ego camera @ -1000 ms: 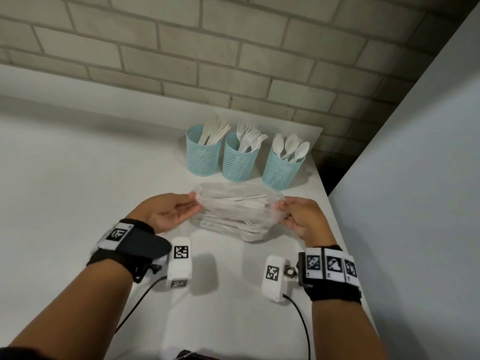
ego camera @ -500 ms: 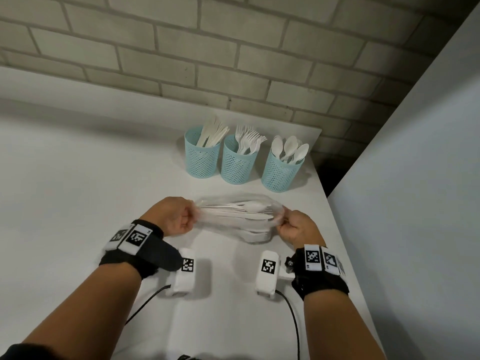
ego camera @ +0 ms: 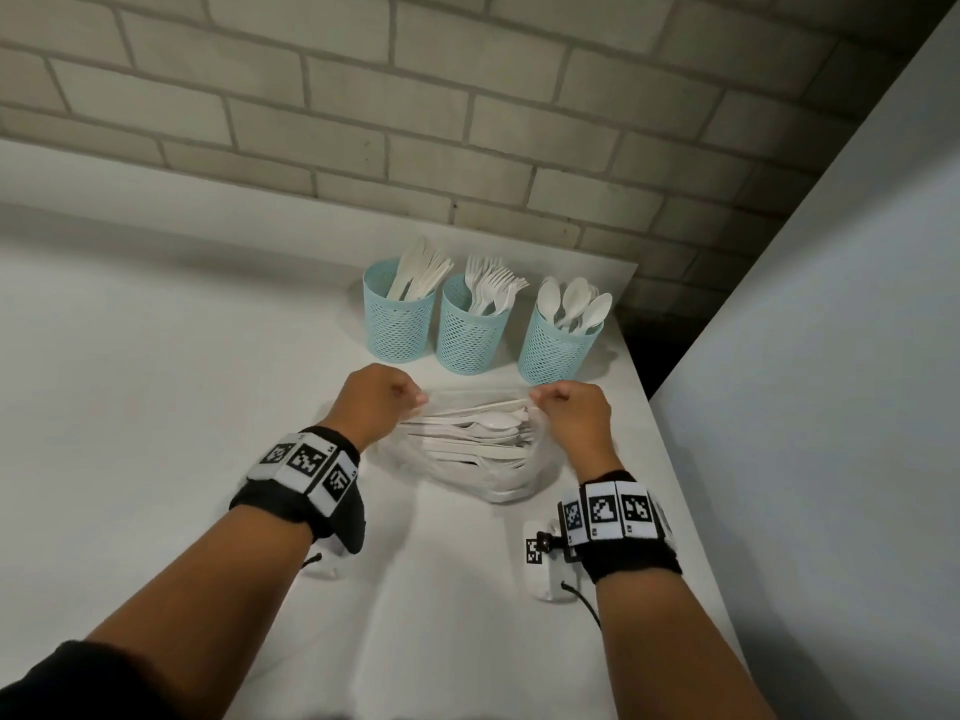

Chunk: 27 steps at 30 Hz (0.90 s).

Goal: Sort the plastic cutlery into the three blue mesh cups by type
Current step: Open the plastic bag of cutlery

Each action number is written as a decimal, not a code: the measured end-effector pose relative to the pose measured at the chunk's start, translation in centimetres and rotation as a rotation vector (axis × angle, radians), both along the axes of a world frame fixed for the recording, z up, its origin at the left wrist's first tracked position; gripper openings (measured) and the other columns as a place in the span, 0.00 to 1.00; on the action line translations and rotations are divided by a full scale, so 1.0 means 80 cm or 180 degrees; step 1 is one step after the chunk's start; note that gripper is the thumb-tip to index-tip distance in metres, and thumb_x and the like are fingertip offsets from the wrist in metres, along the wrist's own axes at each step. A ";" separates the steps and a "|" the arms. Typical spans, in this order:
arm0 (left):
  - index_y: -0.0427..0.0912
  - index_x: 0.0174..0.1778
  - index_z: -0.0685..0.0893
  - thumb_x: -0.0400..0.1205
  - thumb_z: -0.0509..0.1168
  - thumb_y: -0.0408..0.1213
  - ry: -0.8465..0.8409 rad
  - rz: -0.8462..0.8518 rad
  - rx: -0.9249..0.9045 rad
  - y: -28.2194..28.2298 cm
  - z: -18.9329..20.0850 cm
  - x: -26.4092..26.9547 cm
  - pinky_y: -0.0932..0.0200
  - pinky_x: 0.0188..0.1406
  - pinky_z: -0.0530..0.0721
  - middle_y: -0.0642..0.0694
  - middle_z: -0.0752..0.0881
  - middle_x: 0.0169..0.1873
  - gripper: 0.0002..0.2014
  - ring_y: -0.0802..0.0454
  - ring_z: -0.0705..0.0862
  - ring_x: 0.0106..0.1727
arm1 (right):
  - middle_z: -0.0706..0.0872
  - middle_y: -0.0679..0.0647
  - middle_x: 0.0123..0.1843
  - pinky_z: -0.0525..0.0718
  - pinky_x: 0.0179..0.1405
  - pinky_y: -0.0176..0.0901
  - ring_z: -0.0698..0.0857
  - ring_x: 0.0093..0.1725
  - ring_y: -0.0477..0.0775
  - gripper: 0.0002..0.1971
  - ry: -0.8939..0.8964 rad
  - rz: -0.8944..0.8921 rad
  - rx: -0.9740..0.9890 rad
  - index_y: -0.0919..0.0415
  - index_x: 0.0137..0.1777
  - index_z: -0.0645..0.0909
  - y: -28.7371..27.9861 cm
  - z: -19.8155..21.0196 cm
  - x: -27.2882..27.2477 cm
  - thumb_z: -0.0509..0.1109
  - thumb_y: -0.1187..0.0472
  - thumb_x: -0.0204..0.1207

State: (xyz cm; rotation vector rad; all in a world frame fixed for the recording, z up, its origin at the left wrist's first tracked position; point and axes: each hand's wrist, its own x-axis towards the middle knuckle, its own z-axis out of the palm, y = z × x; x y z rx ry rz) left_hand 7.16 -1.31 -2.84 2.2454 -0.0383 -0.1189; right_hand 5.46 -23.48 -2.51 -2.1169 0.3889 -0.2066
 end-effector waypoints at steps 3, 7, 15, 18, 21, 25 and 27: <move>0.38 0.33 0.84 0.82 0.65 0.35 0.0550 0.0234 -0.1233 -0.002 -0.001 0.003 0.71 0.26 0.74 0.53 0.82 0.20 0.11 0.62 0.77 0.22 | 0.86 0.58 0.39 0.84 0.49 0.48 0.84 0.37 0.53 0.09 0.0359 -0.0236 0.1351 0.60 0.34 0.85 -0.002 -0.004 0.012 0.72 0.71 0.73; 0.39 0.39 0.83 0.85 0.61 0.33 0.1363 0.0715 -0.2432 0.003 -0.012 0.011 0.73 0.21 0.65 0.53 0.80 0.17 0.09 0.64 0.72 0.16 | 0.89 0.52 0.32 0.87 0.31 0.35 0.88 0.28 0.43 0.08 0.0921 0.0073 0.2636 0.61 0.45 0.80 -0.017 -0.021 0.026 0.63 0.74 0.78; 0.42 0.40 0.81 0.86 0.59 0.33 0.1632 0.1121 -0.2809 0.000 -0.018 0.017 0.66 0.26 0.72 0.46 0.76 0.36 0.10 0.59 0.71 0.19 | 0.79 0.58 0.24 0.85 0.27 0.36 0.81 0.22 0.49 0.10 0.1523 0.0833 0.3666 0.74 0.36 0.81 -0.044 -0.038 0.039 0.66 0.72 0.79; 0.41 0.47 0.79 0.84 0.61 0.40 0.1067 0.0886 -0.1754 -0.007 -0.005 0.009 0.60 0.33 0.73 0.44 0.79 0.45 0.07 0.52 0.76 0.34 | 0.87 0.62 0.33 0.87 0.36 0.47 0.87 0.31 0.55 0.07 0.1307 0.0630 0.3779 0.72 0.50 0.78 -0.032 -0.038 0.031 0.71 0.71 0.73; 0.43 0.59 0.79 0.81 0.66 0.47 0.0482 0.0416 0.0067 -0.008 0.000 0.005 0.50 0.58 0.77 0.39 0.76 0.62 0.15 0.41 0.78 0.61 | 0.90 0.61 0.38 0.89 0.34 0.45 0.90 0.34 0.54 0.07 0.0818 -0.0080 0.3601 0.69 0.55 0.79 -0.032 -0.026 0.028 0.64 0.69 0.80; 0.45 0.51 0.87 0.80 0.67 0.40 -0.0575 -0.0262 0.0657 -0.028 0.014 -0.003 0.54 0.58 0.76 0.43 0.81 0.55 0.07 0.43 0.78 0.60 | 0.88 0.57 0.41 0.87 0.30 0.40 0.88 0.33 0.51 0.07 0.0676 -0.0057 0.3067 0.64 0.56 0.80 -0.023 -0.006 0.024 0.65 0.67 0.80; 0.39 0.47 0.89 0.82 0.62 0.35 -0.0690 -0.0821 0.0710 -0.042 0.013 -0.007 0.59 0.51 0.78 0.43 0.88 0.49 0.09 0.45 0.84 0.52 | 0.86 0.57 0.47 0.86 0.38 0.44 0.85 0.38 0.52 0.09 0.0733 0.0044 0.2892 0.61 0.59 0.79 -0.018 0.001 0.019 0.65 0.65 0.80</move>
